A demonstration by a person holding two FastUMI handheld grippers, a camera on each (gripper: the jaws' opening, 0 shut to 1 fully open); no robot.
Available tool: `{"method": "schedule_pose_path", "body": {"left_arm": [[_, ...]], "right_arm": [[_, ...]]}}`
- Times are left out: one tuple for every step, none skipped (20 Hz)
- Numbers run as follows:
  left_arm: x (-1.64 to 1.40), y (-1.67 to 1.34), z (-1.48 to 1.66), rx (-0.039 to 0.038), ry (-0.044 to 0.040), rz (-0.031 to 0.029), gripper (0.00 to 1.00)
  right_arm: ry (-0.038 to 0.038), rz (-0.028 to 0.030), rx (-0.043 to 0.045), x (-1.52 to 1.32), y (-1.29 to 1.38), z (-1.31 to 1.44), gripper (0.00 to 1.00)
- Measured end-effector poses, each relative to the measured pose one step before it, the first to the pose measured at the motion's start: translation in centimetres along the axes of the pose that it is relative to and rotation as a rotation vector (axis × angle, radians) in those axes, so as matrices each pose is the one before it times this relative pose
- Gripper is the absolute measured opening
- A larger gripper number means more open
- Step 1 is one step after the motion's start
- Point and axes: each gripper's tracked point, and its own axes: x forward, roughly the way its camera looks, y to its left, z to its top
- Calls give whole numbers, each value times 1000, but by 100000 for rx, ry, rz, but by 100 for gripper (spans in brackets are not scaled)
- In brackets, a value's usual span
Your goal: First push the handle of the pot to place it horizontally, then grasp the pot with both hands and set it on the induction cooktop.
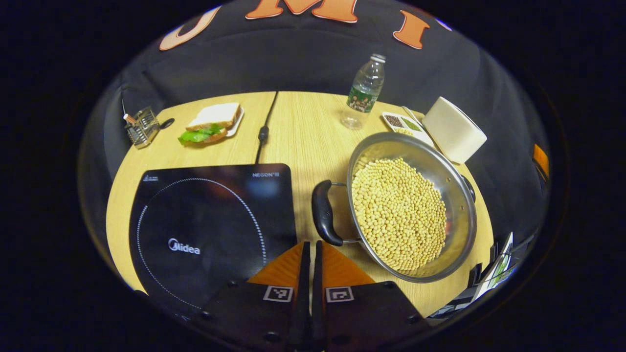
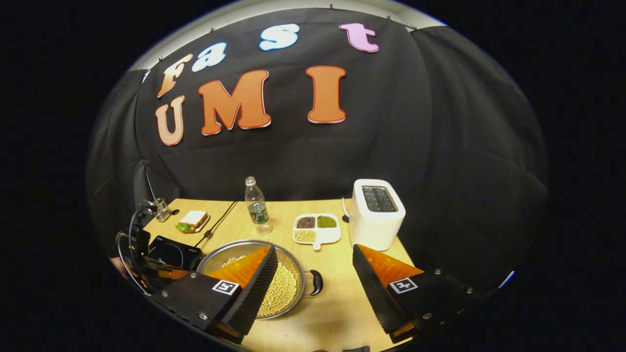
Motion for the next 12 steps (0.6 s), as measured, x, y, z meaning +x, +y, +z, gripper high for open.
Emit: {"method": "schedule_pose_path", "body": {"left_arm": [[-469,-398,617,-526,-1598,-2094,26],[-395,-520,783,-287,-1945,-1517,39],[-234,-622,903,150,-2188,-1445,52],[-92,-640,731,1123,-2174,-1401,58],[198,-512,668,1783,-1797,-736,71],[576,-181,206,1597,37,630,84],[497,-155,62,997,864,459,94],[585,-249,-49,298,1153,225,92],[884,-261,-84,-52,988,-16,93],[661,123,-146,-600,1455,1339,93],[609,297,-275,-687,1278,937,93],[563,179,-59,-177,821,665,93]], "right_arm": [[3403,688,-38,812,379,-1163,96],[3775,918,-410,1242,440,-824,96],[3255,646,-435,993,312,-708,96],[2917,336,-686,873,262,-673,96],[2646,365,-714,835,200,-645,96],[2668,-211,-702,869,97,-629,96],[2565,279,-525,574,42,-452,96],[2308,-341,-131,575,-2,-476,96],[1571,447,143,423,62,-347,96],[1437,-359,153,583,-110,-497,96],[1480,-293,142,440,-291,-393,96],[1122,-553,96,325,-245,-276,96]]}}
